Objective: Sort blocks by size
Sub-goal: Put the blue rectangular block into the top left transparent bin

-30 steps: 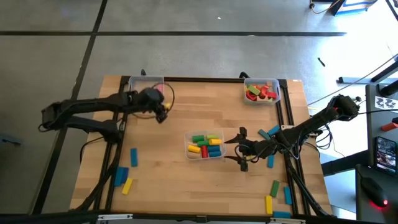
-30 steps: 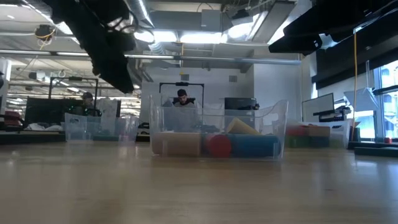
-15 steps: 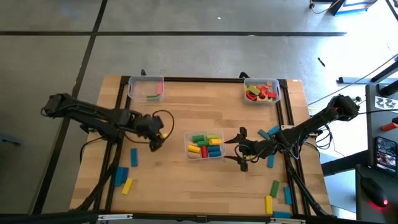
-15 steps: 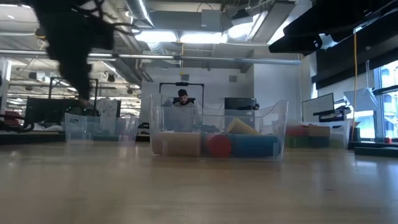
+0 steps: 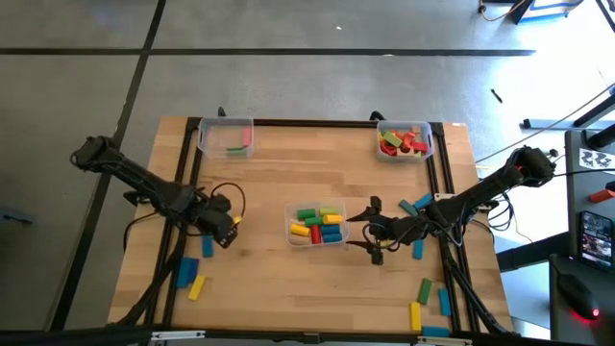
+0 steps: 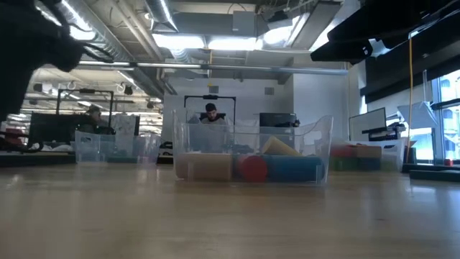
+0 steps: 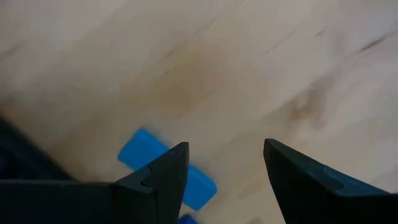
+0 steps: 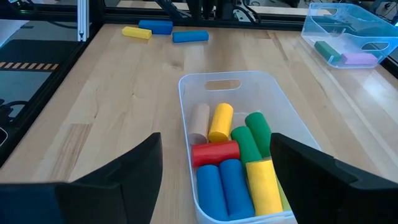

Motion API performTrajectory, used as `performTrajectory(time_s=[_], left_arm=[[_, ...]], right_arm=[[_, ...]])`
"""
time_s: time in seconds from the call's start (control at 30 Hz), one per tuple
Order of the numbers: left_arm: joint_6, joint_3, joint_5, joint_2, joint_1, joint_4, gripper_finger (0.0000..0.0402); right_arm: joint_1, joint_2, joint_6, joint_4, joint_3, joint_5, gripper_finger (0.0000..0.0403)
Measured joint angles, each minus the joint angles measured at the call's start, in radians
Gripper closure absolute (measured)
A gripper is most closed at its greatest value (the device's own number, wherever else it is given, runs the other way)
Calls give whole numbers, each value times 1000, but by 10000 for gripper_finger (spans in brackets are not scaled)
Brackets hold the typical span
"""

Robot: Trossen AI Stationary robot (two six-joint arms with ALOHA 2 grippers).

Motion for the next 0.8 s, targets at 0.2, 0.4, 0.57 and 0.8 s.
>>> performTrajectory(time_s=[0.2, 0.4, 0.57, 0.8], left_arm=[[-167, 0, 37, 48, -74, -40, 199], [-245, 0, 115, 161, -114, -52, 199], [-249, 0, 115, 235, -116, -48, 199], [-298, -17, 117, 274, -115, -43, 199]], right_arm=[[0, 0, -3, 0, 0, 0, 118], [0, 0, -1, 0, 0, 0, 118], [0, 0, -1, 0, 0, 0, 118], [0, 0, -1, 0, 0, 0, 118]])
